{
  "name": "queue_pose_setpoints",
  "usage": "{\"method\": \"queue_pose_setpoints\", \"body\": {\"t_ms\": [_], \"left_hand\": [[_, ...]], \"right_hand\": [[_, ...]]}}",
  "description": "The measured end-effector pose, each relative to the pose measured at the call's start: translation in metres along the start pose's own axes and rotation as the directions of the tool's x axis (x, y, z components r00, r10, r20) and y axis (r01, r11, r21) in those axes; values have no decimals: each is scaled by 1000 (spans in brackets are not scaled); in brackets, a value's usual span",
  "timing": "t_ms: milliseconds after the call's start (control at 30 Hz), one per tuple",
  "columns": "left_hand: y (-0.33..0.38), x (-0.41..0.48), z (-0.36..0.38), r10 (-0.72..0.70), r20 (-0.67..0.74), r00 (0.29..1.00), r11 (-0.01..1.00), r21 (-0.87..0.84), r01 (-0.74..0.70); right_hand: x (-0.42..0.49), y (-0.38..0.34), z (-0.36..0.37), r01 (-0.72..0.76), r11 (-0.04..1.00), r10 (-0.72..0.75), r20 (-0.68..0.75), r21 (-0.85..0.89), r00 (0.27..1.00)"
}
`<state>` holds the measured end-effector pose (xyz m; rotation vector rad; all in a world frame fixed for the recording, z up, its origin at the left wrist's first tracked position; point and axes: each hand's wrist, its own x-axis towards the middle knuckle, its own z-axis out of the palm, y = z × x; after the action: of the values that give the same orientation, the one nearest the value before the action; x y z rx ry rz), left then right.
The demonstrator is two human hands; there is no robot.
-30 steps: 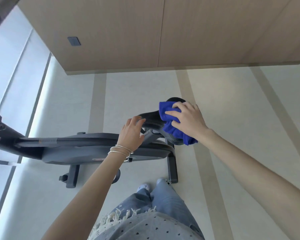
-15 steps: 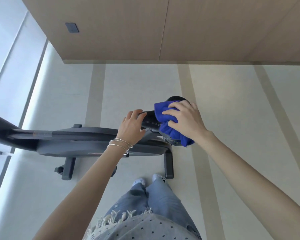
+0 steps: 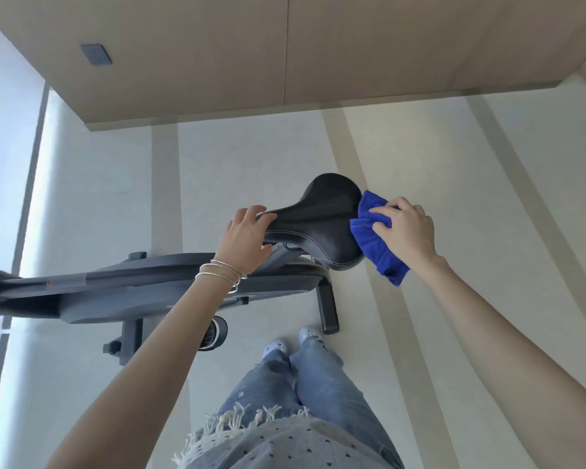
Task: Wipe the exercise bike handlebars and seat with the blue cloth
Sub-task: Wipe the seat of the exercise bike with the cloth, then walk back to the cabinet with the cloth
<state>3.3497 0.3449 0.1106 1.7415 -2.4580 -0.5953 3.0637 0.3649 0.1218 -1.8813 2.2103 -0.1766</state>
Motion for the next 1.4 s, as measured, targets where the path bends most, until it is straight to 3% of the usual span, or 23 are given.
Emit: {"method": "queue_pose_setpoints", "body": {"t_ms": [200,633,1200,1400], "left_hand": [[25,8,-7,132,4,991,991,0,-132],[103,22,-1,366,68,928,920,124,-372],[271,-11,72,547,250,799,781,190,-594],[340,-25,103,627,302,718,685,226,-693]], "right_hand": [[-29,5,-15,-38,997,46,-119,70,992],[-90,37,-23,-91,994,99,-150,59,984],[-206,174,-51,-300,942,328,-223,150,918],[-256,234,-58,-376,910,409,-228,174,884]]}}
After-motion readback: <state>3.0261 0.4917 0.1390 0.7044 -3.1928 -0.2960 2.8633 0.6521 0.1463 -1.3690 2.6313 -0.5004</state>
